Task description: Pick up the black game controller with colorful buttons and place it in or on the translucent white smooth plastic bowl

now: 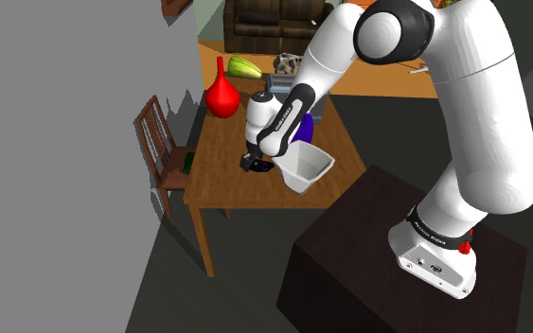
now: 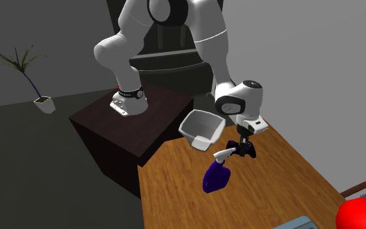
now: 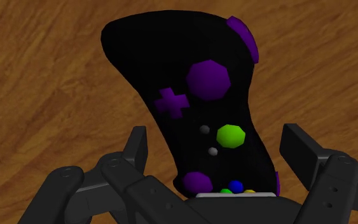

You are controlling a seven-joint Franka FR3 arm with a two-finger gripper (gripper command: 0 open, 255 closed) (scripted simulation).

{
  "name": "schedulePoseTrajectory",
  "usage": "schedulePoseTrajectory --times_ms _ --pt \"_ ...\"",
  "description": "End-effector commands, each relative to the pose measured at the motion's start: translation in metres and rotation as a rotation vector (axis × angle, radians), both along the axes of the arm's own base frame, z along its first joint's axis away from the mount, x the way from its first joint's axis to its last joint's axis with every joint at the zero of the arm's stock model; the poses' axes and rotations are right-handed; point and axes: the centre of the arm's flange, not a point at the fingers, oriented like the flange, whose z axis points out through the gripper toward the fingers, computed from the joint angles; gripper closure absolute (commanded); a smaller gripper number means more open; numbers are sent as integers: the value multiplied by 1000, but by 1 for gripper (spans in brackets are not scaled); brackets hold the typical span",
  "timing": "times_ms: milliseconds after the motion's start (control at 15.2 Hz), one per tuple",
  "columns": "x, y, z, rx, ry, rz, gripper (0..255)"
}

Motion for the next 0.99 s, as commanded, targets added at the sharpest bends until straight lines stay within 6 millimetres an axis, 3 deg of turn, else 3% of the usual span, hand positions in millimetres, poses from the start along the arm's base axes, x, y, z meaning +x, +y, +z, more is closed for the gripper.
schedulePoseTrajectory --times_ms 0,198,264,924 --pt "0 0 -1 0 0 0 0" --pt "0 0 -1 0 0 0 0" --pt "0 0 -1 0 0 0 255" --pt "0 0 5 0 0 0 255"
